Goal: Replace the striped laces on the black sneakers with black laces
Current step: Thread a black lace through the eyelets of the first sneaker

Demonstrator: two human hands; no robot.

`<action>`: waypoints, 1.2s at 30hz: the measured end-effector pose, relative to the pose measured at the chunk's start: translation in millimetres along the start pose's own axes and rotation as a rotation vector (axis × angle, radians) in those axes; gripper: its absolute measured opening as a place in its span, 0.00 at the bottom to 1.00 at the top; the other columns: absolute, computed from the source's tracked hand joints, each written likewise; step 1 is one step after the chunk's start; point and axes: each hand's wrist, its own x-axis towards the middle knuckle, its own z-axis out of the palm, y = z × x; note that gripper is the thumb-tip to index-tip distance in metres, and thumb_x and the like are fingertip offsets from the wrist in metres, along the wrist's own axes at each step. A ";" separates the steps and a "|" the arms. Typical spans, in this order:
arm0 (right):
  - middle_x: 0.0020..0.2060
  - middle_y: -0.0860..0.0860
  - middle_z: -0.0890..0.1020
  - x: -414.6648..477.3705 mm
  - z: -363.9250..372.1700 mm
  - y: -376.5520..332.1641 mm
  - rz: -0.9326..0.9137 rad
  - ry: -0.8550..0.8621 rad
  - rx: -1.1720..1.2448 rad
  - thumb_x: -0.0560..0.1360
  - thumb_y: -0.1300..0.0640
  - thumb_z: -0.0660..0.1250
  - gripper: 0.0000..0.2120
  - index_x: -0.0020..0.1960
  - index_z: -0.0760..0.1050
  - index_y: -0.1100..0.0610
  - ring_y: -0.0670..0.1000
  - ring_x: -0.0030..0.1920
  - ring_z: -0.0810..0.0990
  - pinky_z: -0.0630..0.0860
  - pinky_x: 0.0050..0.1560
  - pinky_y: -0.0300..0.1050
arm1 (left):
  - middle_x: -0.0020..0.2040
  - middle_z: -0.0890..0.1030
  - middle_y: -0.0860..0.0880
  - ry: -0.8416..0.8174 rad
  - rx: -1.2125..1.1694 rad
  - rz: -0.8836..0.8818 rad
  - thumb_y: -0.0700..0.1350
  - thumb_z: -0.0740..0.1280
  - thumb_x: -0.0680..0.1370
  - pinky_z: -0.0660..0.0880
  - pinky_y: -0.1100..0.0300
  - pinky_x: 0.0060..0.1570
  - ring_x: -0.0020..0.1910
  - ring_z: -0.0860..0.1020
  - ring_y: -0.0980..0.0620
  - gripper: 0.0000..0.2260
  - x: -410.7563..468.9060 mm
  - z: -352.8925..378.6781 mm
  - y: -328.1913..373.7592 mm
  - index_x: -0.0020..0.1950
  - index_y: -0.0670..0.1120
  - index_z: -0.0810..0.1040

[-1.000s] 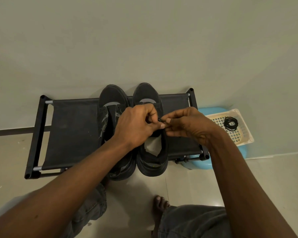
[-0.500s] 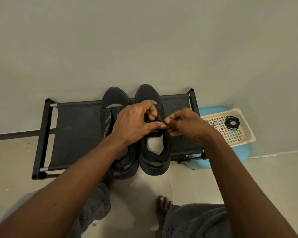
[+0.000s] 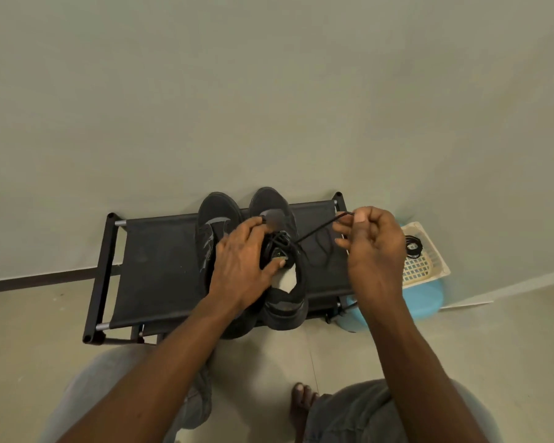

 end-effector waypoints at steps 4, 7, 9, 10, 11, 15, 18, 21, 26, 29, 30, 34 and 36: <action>0.50 0.54 0.87 -24.1 -8.8 -7.7 0.089 0.003 0.241 0.86 0.60 0.58 0.05 0.54 0.72 0.56 0.51 0.50 0.87 0.84 0.43 0.42 | 0.81 0.65 0.52 -0.047 0.017 -0.003 0.69 0.61 0.78 0.51 0.42 0.81 0.80 0.62 0.52 0.33 -29.2 -0.9 -1.7 0.78 0.53 0.68; 0.49 0.54 0.87 -20.8 -7.7 -0.2 0.131 -0.014 0.270 0.86 0.59 0.58 0.05 0.56 0.72 0.58 0.51 0.51 0.87 0.84 0.42 0.44 | 0.82 0.63 0.54 -0.068 0.026 -0.023 0.71 0.56 0.78 0.48 0.41 0.82 0.81 0.61 0.54 0.35 -44.9 -2.9 -1.3 0.80 0.54 0.65; 0.47 0.55 0.87 -8.5 -4.0 3.0 0.197 -0.015 0.321 0.86 0.59 0.58 0.04 0.56 0.71 0.57 0.53 0.50 0.87 0.83 0.41 0.44 | 0.82 0.62 0.54 -0.082 0.026 -0.021 0.72 0.56 0.77 0.47 0.40 0.81 0.81 0.60 0.55 0.36 -44.6 -3.5 1.0 0.81 0.54 0.64; 0.44 0.55 0.87 -1.9 -1.1 4.1 0.253 -0.016 0.375 0.86 0.59 0.58 0.04 0.55 0.72 0.56 0.54 0.48 0.87 0.82 0.40 0.44 | 0.83 0.61 0.54 -0.091 0.025 -0.023 0.73 0.55 0.76 0.47 0.40 0.81 0.81 0.59 0.55 0.38 -42.6 -3.9 2.6 0.81 0.54 0.63; 0.41 0.54 0.87 3.9 1.8 5.6 0.315 -0.019 0.446 0.86 0.60 0.58 0.04 0.54 0.72 0.56 0.54 0.45 0.87 0.81 0.40 0.44 | 0.83 0.61 0.54 -0.102 0.028 -0.027 0.75 0.55 0.75 0.46 0.39 0.81 0.82 0.58 0.55 0.40 -40.2 -4.2 4.3 0.82 0.54 0.62; 0.31 0.49 0.76 18.1 10.7 16.0 0.551 0.017 0.520 0.85 0.62 0.55 0.08 0.59 0.72 0.56 0.47 0.30 0.76 0.74 0.32 0.41 | 0.84 0.57 0.53 -0.166 0.099 -0.014 0.79 0.51 0.73 0.44 0.39 0.81 0.83 0.57 0.54 0.47 -35.0 -1.6 7.3 0.84 0.53 0.54; 0.29 0.47 0.71 23.9 15.2 21.0 0.569 -0.078 0.119 0.84 0.58 0.57 0.12 0.60 0.79 0.55 0.45 0.28 0.67 0.65 0.31 0.42 | 0.84 0.59 0.53 -0.179 0.074 -0.031 0.76 0.54 0.76 0.46 0.39 0.81 0.82 0.59 0.53 0.44 -32.9 -0.2 6.4 0.85 0.52 0.53; 0.30 0.46 0.79 26.2 20.2 25.8 0.297 -0.346 -0.424 0.80 0.46 0.67 0.13 0.46 0.83 0.53 0.47 0.34 0.77 0.75 0.42 0.47 | 0.83 0.61 0.52 -0.178 0.027 -0.054 0.71 0.59 0.79 0.50 0.39 0.81 0.82 0.60 0.52 0.39 -29.2 0.6 7.5 0.84 0.52 0.55; 0.33 0.46 0.85 31.2 24.3 34.3 0.186 -0.543 -0.686 0.75 0.49 0.74 0.10 0.37 0.84 0.51 0.47 0.39 0.83 0.83 0.49 0.52 | 0.84 0.60 0.51 -0.194 0.038 -0.078 0.67 0.61 0.80 0.51 0.36 0.80 0.82 0.60 0.50 0.37 -19.8 4.0 6.5 0.84 0.50 0.56; 0.35 0.44 0.85 32.2 22.8 38.5 0.180 -0.543 -0.803 0.74 0.54 0.73 0.08 0.37 0.84 0.51 0.47 0.42 0.83 0.83 0.51 0.54 | 0.84 0.59 0.51 -0.198 0.021 -0.094 0.66 0.62 0.81 0.51 0.36 0.80 0.82 0.59 0.50 0.37 -14.7 6.2 4.6 0.84 0.50 0.56; 0.34 0.45 0.85 32.5 23.0 38.0 0.186 -0.536 -0.798 0.75 0.54 0.72 0.08 0.37 0.85 0.52 0.47 0.41 0.83 0.83 0.51 0.54 | 0.84 0.59 0.51 -0.197 0.016 -0.098 0.65 0.62 0.81 0.51 0.36 0.80 0.82 0.58 0.50 0.36 -13.8 6.4 4.2 0.84 0.50 0.55; 0.32 0.49 0.84 35.3 27.4 25.7 0.258 -0.413 -0.372 0.76 0.58 0.69 0.09 0.39 0.84 0.56 0.47 0.36 0.81 0.80 0.43 0.50 | 0.84 0.58 0.51 -0.199 0.001 -0.113 0.58 0.62 0.83 0.50 0.36 0.81 0.83 0.57 0.51 0.33 -14.3 6.2 3.6 0.85 0.51 0.53; 0.31 0.48 0.80 37.1 29.1 22.1 0.285 -0.331 -0.146 0.77 0.60 0.69 0.08 0.40 0.82 0.56 0.46 0.36 0.77 0.76 0.41 0.42 | 0.84 0.57 0.51 -0.203 0.007 -0.121 0.55 0.62 0.84 0.50 0.38 0.81 0.83 0.56 0.52 0.32 -14.7 5.4 4.6 0.85 0.51 0.53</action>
